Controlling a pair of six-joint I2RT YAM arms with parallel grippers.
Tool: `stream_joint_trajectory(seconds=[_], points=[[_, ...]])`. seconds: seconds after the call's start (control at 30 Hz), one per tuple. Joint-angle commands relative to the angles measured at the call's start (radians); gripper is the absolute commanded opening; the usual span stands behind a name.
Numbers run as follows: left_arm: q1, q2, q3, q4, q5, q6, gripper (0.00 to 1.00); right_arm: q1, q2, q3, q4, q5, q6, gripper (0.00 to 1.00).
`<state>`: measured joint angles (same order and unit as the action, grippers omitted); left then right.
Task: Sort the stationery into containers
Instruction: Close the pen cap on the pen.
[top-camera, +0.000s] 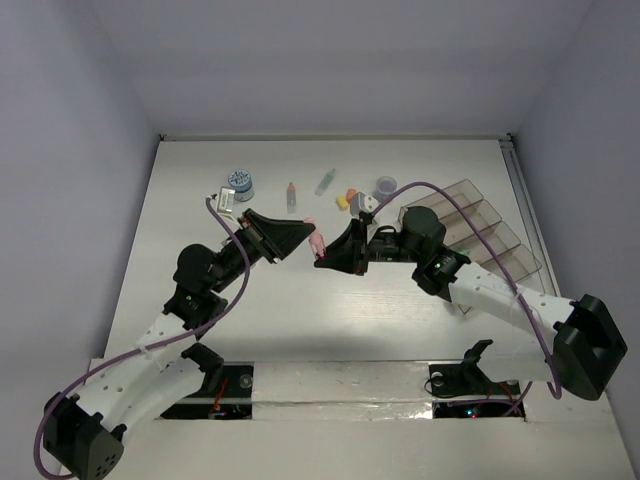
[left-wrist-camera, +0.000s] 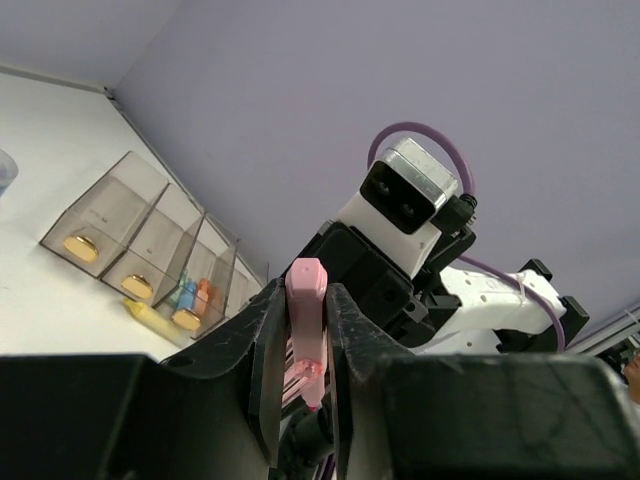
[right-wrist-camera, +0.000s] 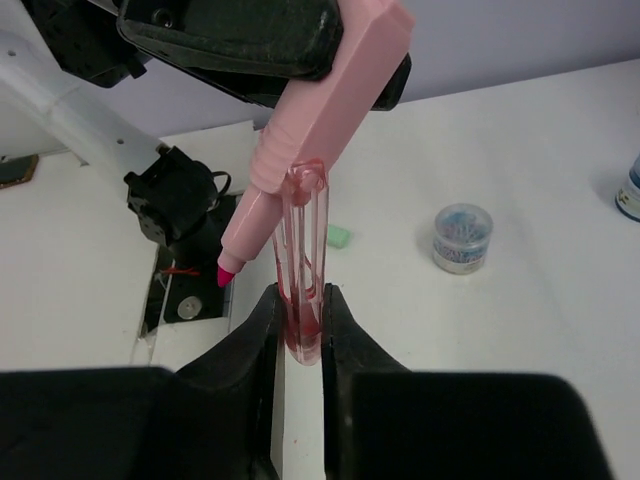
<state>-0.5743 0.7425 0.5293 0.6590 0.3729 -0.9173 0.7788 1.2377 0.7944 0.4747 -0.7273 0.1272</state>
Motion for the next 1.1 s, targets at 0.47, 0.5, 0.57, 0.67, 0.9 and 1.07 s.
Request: stream_joint_trajectory(seconds=[0.47,0.5,0.57,0.67,0.9,1.07], points=[[0.004,-0.006,-0.035,0.085,-0.15,0.198,0.0,-0.001,0.045,0.06,-0.149,-0.101,0.183,0.0],[0.004,-0.005,-0.04,0.093,-0.154,0.21,0.0,-0.001,0.054,0.069,-0.163,-0.103,0.192,0.0],[0.004,0.0,-0.058,0.125,-0.154,0.221,0.0,-0.001,0.072,0.092,-0.194,-0.103,0.218,0.0],[0.004,0.001,-0.075,0.14,-0.155,0.245,0.0,-0.001,0.104,0.1,-0.185,-0.126,0.244,0.0],[0.004,0.004,-0.091,0.152,-0.164,0.291,0.0,-0.001,0.12,0.095,-0.168,-0.147,0.267,0.0],[0.004,0.017,-0.117,0.206,-0.151,0.305,0.0,-0.001,0.103,0.097,-0.163,-0.161,0.272,0.0]])
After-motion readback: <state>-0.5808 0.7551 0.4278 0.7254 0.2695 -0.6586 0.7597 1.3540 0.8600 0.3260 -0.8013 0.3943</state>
